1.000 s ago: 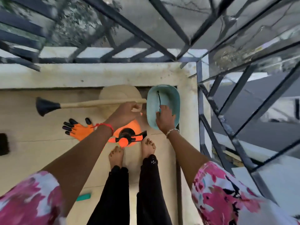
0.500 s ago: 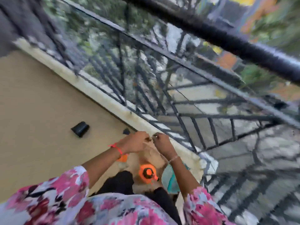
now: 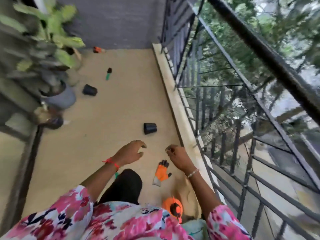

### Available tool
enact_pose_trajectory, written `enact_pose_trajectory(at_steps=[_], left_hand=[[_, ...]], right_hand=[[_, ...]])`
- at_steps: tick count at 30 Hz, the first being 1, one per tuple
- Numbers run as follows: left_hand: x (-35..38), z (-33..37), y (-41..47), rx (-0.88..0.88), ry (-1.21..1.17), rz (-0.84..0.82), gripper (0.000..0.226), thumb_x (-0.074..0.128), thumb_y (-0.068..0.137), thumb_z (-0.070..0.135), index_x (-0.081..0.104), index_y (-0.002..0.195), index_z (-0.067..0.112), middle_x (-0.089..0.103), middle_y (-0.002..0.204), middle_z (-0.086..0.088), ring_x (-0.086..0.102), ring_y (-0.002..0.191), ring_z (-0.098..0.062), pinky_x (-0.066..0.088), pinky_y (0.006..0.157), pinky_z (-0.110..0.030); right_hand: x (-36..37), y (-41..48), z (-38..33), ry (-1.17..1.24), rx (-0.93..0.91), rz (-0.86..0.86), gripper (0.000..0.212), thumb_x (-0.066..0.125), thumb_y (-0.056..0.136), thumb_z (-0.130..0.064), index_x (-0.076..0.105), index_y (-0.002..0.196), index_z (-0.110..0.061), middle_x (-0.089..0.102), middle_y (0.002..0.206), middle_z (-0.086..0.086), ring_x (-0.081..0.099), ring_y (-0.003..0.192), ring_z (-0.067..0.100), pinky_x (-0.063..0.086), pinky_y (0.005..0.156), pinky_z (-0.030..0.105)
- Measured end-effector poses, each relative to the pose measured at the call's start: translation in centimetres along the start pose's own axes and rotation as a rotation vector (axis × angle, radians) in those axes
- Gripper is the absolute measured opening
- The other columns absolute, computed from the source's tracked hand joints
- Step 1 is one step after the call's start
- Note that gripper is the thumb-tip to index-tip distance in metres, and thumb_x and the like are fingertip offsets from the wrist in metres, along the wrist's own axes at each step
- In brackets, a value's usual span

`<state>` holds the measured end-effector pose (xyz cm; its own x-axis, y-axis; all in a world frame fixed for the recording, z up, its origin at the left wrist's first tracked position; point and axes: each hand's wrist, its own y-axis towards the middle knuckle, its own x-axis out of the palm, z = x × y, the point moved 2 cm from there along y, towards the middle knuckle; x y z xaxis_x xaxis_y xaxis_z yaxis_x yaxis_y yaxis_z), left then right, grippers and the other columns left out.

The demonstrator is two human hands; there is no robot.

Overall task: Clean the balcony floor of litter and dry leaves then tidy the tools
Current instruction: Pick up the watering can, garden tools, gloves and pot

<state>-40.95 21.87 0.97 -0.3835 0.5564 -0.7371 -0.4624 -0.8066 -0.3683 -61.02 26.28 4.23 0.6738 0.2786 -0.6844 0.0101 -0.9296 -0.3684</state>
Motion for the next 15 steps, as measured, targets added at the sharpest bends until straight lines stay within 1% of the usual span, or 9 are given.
enact_pose_trajectory(at_steps=[3, 5, 6, 8, 10, 12, 13, 14, 15], left_hand=[[-2.4, -3.7, 0.4, -0.058, -0.039, 0.034, 0.034, 0.053, 0.092, 0.014, 0.053, 0.126, 0.013, 0.05, 0.132, -0.001, 0.044, 0.125, -0.017, 0.031, 0.102, -0.023], [-4.3, -6.8, 1.5, -0.088, -0.036, 0.037, 0.033, 0.054, 0.092, 0.014, 0.053, 0.126, 0.012, 0.05, 0.131, 0.0, 0.044, 0.124, -0.016, 0.029, 0.102, -0.019], [-5.3, -8.6, 2.3, -0.091, -0.039, 0.03, 0.033, 0.055, 0.092, 0.014, 0.054, 0.124, 0.012, 0.051, 0.13, -0.001, 0.045, 0.123, -0.016, 0.03, 0.104, -0.02], [-8.2, -12.5, 4.4, -0.087, -0.04, 0.019, 0.033, 0.055, 0.091, 0.013, 0.054, 0.124, 0.012, 0.052, 0.13, -0.003, 0.047, 0.122, -0.017, 0.032, 0.103, -0.022], [-11.5, -16.2, 5.5, -0.113, -0.036, -0.003, 0.034, 0.054, 0.092, 0.014, 0.053, 0.126, 0.012, 0.051, 0.131, -0.003, 0.046, 0.122, -0.017, 0.03, 0.099, -0.02], [-15.4, -19.7, 7.4, -0.124, -0.001, -0.001, 0.034, 0.053, 0.092, 0.013, 0.052, 0.126, 0.012, 0.05, 0.132, -0.003, 0.045, 0.124, -0.016, 0.027, 0.095, -0.014], [-17.4, -21.1, 8.4, -0.124, 0.001, -0.003, 0.033, 0.052, 0.092, 0.013, 0.052, 0.125, 0.012, 0.05, 0.132, -0.002, 0.044, 0.124, -0.016, 0.025, 0.092, -0.011], [-18.9, -22.6, 9.6, -0.127, -0.002, 0.021, 0.033, 0.052, 0.092, 0.012, 0.052, 0.125, 0.011, 0.05, 0.132, -0.002, 0.044, 0.124, -0.015, 0.025, 0.091, -0.01], [-20.7, -24.1, 10.9, -0.142, -0.023, 0.026, 0.033, 0.052, 0.092, 0.012, 0.052, 0.125, 0.011, 0.051, 0.132, -0.002, 0.045, 0.124, -0.016, 0.026, 0.093, -0.012]], right_hand=[[2.3, 4.1, -3.8, -0.023, -0.048, -0.002, 0.023, 0.051, 0.092, -0.012, 0.065, 0.094, 0.006, 0.067, 0.095, 0.021, 0.06, 0.09, 0.032, 0.039, 0.078, 0.03], [3.4, 7.7, -6.3, -0.011, -0.073, 0.006, 0.022, 0.053, 0.091, -0.009, 0.066, 0.09, 0.008, 0.067, 0.093, 0.023, 0.06, 0.089, 0.035, 0.042, 0.079, 0.033], [4.0, 9.5, -7.3, 0.004, -0.069, -0.003, 0.021, 0.053, 0.091, -0.007, 0.065, 0.089, 0.01, 0.066, 0.093, 0.025, 0.06, 0.089, 0.036, 0.041, 0.076, 0.032], [4.9, 13.9, -10.0, 0.048, -0.069, 0.011, 0.02, 0.052, 0.091, -0.002, 0.064, 0.088, 0.015, 0.066, 0.091, 0.027, 0.061, 0.086, 0.037, 0.033, 0.065, 0.025], [5.9, 17.6, -12.5, 0.074, -0.05, 0.024, 0.02, 0.05, 0.091, 0.002, 0.062, 0.079, 0.013, 0.066, 0.084, 0.026, 0.058, 0.076, 0.03, 0.028, 0.062, 0.022], [6.7, 21.6, -15.9, 0.121, -0.027, 0.045, 0.027, 0.05, 0.09, 0.004, 0.055, 0.064, -0.001, 0.061, 0.07, 0.02, 0.05, 0.061, 0.017, 0.031, 0.063, 0.021], [6.9, 23.5, -17.5, 0.138, -0.031, 0.037, 0.029, 0.049, 0.09, 0.004, 0.053, 0.063, -0.005, 0.06, 0.069, 0.016, 0.047, 0.061, 0.013, 0.033, 0.061, 0.018], [7.3, 25.1, -18.5, 0.107, -0.025, 0.017, 0.026, 0.049, 0.091, 0.002, 0.058, 0.068, -0.004, 0.062, 0.074, 0.015, 0.05, 0.067, 0.013, 0.031, 0.057, 0.009], [7.7, 27.2, -19.8, 0.084, -0.007, 0.012, 0.021, 0.049, 0.093, -0.001, 0.064, 0.079, 0.001, 0.065, 0.084, 0.015, 0.054, 0.076, 0.016, 0.03, 0.056, 0.003]])
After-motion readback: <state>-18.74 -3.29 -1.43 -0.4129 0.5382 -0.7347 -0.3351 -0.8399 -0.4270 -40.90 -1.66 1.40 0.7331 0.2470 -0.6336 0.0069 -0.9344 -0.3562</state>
